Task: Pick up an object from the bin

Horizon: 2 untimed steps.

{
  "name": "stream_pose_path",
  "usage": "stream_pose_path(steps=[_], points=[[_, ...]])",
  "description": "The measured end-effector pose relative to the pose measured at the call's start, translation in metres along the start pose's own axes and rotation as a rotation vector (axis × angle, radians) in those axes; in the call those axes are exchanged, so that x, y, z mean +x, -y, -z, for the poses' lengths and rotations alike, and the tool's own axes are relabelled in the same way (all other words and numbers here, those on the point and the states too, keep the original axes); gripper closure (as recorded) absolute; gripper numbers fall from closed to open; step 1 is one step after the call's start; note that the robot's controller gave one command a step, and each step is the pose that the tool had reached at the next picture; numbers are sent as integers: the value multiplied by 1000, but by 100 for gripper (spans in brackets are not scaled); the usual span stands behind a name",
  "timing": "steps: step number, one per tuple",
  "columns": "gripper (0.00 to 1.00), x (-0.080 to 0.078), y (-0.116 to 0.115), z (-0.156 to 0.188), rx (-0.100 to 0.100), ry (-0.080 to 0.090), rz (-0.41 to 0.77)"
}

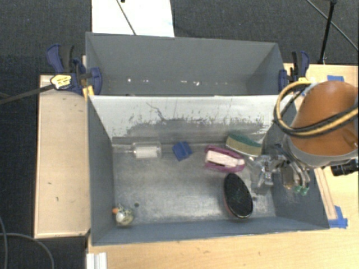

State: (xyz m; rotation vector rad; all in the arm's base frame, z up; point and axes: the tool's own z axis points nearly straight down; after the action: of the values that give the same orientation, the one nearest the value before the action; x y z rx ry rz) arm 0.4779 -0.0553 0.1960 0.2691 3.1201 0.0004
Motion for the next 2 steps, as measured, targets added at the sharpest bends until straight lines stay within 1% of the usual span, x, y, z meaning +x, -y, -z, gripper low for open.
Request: stream_pose_path(steps=[1,2], points=[[0,1,0,-4,1,-8,2],[0,-29,-29,-66,-3,-12,609]])
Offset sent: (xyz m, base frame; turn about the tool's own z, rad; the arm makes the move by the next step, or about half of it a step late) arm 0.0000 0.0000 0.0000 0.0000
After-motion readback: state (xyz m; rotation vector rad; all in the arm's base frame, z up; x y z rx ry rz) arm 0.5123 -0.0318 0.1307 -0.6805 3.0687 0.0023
